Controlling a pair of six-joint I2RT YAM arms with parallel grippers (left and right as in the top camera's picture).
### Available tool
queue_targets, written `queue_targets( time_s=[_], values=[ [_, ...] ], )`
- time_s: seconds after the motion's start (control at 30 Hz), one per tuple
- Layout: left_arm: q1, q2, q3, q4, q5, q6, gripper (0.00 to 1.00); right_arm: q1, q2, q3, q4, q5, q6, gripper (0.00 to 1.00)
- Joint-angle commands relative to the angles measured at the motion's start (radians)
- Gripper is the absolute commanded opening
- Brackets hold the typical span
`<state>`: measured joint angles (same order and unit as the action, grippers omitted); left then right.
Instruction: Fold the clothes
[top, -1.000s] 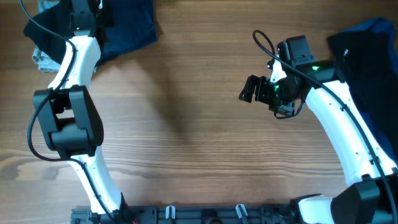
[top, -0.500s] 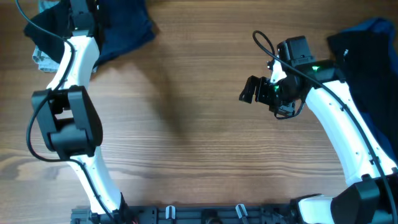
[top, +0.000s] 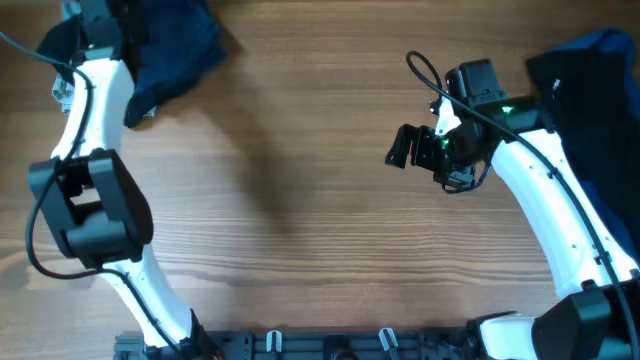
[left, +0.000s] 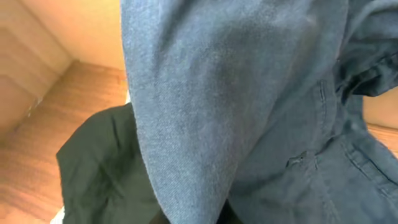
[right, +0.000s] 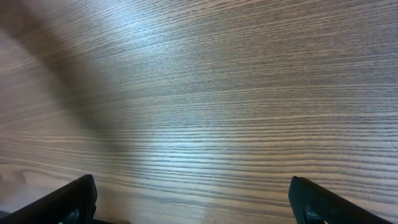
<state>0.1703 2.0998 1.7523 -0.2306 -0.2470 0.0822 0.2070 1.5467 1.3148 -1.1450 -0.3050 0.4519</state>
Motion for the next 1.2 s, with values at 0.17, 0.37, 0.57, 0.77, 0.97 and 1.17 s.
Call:
queue_targets(
  time_s=[0.17, 0.37, 0.57, 0.77, 0.97, 1.17],
  values=[
    [0.067, -0.039, 0.034, -0.035, 0.060, -0.141, 0.04, 0.003, -0.001, -0.006, 0.000, -0.010, -0.004, 1.00],
    [0.103, -0.022, 0.034, -0.053, 0.060, -0.158, 0.04, 0.003, -0.001, -0.006, 0.000, -0.010, -0.004, 0.99],
    [0.152, 0.008, 0.034, -0.071, 0.079, -0.225, 0.10, 0.003, -0.001, -0.006, 0.000, -0.010, -0.004, 1.00],
    [0.155, 0.042, 0.034, -0.089, 0.079, -0.225, 0.47, 0.003, -0.001, -0.006, 0.001, -0.010, -0.004, 0.99],
    [0.155, 0.029, 0.034, -0.085, 0.079, -0.225, 0.43, 0.003, -0.001, -0.006, 0.000, -0.025, -0.005, 0.99],
    [0.163, 0.014, 0.034, -0.141, 0.102, -0.226, 0.41, 0.003, -0.001, -0.006, -0.001, -0.037, -0.006, 0.99]
  ],
)
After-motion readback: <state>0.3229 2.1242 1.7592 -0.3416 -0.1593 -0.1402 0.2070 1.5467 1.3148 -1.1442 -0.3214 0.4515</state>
